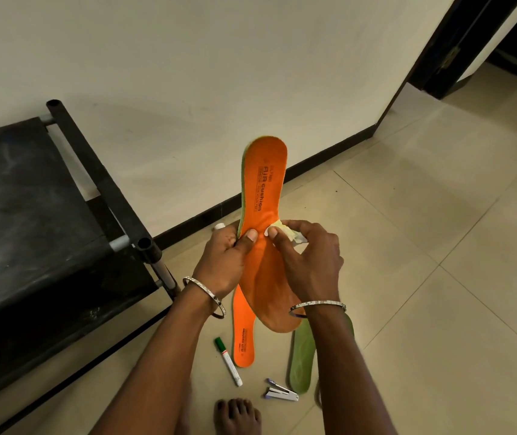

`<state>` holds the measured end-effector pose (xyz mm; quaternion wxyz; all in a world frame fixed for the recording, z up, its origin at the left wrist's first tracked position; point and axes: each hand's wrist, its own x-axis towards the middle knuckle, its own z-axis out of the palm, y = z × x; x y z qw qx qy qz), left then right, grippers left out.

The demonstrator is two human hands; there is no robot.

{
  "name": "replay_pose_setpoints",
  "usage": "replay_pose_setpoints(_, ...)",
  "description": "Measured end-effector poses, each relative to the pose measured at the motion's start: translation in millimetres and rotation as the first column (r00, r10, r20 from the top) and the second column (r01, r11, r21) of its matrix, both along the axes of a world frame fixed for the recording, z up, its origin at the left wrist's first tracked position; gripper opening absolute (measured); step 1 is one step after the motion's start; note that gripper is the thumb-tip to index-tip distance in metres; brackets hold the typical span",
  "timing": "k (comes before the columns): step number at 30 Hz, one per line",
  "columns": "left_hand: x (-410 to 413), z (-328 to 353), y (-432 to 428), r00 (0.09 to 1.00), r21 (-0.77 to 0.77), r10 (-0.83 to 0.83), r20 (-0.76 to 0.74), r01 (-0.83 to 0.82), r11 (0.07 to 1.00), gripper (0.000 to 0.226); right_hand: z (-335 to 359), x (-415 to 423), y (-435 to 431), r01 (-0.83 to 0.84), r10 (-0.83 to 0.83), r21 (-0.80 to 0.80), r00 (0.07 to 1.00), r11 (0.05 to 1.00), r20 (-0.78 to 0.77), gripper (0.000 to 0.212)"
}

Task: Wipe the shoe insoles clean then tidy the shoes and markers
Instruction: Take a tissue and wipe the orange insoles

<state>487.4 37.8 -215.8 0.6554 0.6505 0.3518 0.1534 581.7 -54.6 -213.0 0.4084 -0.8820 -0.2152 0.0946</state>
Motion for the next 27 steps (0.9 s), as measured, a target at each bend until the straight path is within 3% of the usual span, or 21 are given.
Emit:
replay_pose_setpoints(4,2,-1,-2,1.000,-0.001,-0.019,0.012,0.019,1.000,0.027,-1,-3,-1,0.060,-0.058,-0.030,0.995,0.998,0.083,0.026)
replay_pose_setpoints(10,4,-4,1,0.998,-0.062,0.038,0.048,-0.035,0.997,0.013,-8,7,-8,0.270,-0.278,0.071,0.952,0.960,0.131,0.017)
replay_pose_setpoints(13,2,-6,4,0.998,-0.046,0.061,0.026,-0.059,0.997,0.013,-9,12,-11,0.239,-0.268,0.227,0.957,0.944,0.107,0.016)
replay_pose_setpoints(17,4,-8,3,0.997,0.006,0.073,-0.007,-0.073,0.997,0.015,-6,1,-2,0.112,-0.145,0.302,0.986,0.947,0.088,0.013)
replay_pose_setpoints(22,5,-7,0,0.998,0.055,0.033,-0.048,-0.030,0.998,0.028,-7,-6,2,0.011,-0.040,0.163,0.984,0.987,0.175,0.012)
replay_pose_setpoints(27,2,-8,6,0.995,0.016,0.093,-0.022,-0.092,0.996,0.015,-12,4,-7,0.081,-0.085,0.042,0.989,0.996,0.117,0.017)
